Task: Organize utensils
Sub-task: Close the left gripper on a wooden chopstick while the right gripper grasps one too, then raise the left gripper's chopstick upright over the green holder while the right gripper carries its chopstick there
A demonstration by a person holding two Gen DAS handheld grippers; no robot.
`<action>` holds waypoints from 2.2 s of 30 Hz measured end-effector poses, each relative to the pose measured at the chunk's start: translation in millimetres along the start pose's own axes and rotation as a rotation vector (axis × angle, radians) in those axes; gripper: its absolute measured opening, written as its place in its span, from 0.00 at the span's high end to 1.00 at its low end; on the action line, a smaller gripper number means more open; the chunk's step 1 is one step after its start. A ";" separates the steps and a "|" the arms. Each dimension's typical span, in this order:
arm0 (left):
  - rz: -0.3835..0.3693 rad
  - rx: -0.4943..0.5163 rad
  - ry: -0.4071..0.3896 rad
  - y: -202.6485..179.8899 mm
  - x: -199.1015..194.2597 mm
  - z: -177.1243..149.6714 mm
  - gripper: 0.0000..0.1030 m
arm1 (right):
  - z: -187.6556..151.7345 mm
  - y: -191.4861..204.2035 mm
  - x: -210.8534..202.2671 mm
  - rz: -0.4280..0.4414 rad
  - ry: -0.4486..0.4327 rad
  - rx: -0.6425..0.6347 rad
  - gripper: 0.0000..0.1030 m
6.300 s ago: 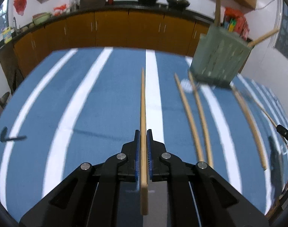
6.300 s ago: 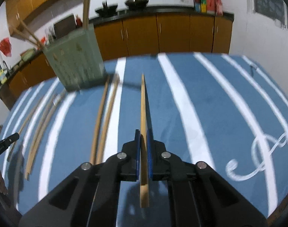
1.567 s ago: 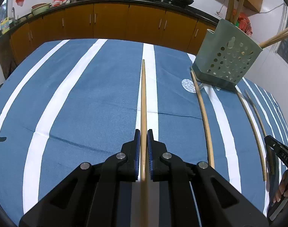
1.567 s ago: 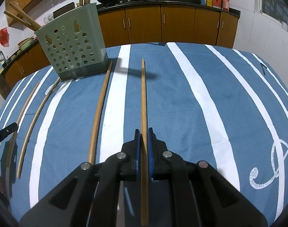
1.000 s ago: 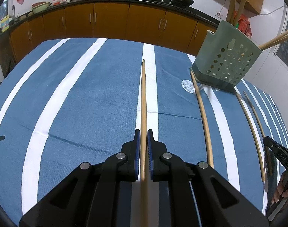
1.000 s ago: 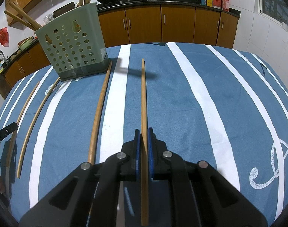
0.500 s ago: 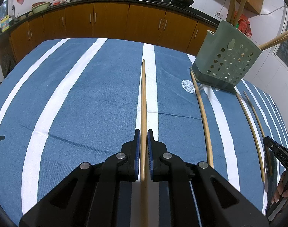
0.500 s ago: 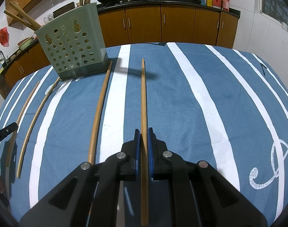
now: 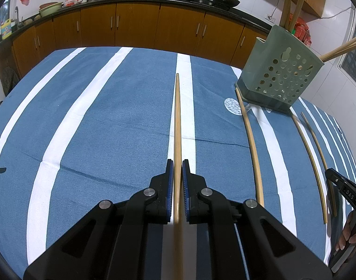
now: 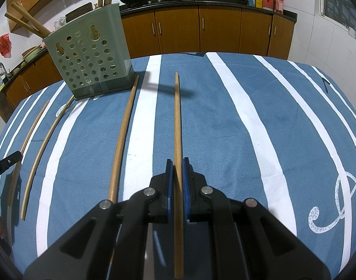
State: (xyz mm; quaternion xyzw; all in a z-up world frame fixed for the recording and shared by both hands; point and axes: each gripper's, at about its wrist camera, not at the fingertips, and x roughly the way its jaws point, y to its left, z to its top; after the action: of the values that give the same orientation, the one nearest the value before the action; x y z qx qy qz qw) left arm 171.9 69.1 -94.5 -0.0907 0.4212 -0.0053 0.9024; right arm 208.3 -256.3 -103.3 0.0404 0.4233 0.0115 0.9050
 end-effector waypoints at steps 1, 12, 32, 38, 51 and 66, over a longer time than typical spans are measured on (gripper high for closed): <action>0.000 0.000 0.000 0.0 0.0 0.0 0.91 | 0.0 0.0 0.0 0.000 0.000 0.000 0.90; 0.001 0.001 0.000 0.1 -0.2 0.3 0.91 | -0.3 0.5 0.1 0.000 0.000 0.000 0.90; -0.012 0.005 0.009 -4.3 -21.2 -2.6 0.93 | -0.1 -6.2 -37.2 0.029 -0.092 0.020 0.92; -0.044 0.026 -0.128 -10.7 -69.1 23.9 0.93 | 25.2 -8.6 -85.8 0.041 -0.257 0.030 0.92; -0.096 0.074 -0.323 -30.8 -136.3 84.5 0.93 | 80.7 -12.6 -169.1 0.137 -0.521 0.064 0.92; -0.265 0.166 -0.530 -105.0 -184.1 142.2 0.93 | 143.3 26.1 -219.3 0.283 -0.811 0.072 0.92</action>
State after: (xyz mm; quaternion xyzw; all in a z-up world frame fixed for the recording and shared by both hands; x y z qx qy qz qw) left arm 168.5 4.3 152.3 -0.0689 0.1538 -0.1336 0.9766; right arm 177.9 -251.4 158.2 0.1308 0.0238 0.1040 0.9856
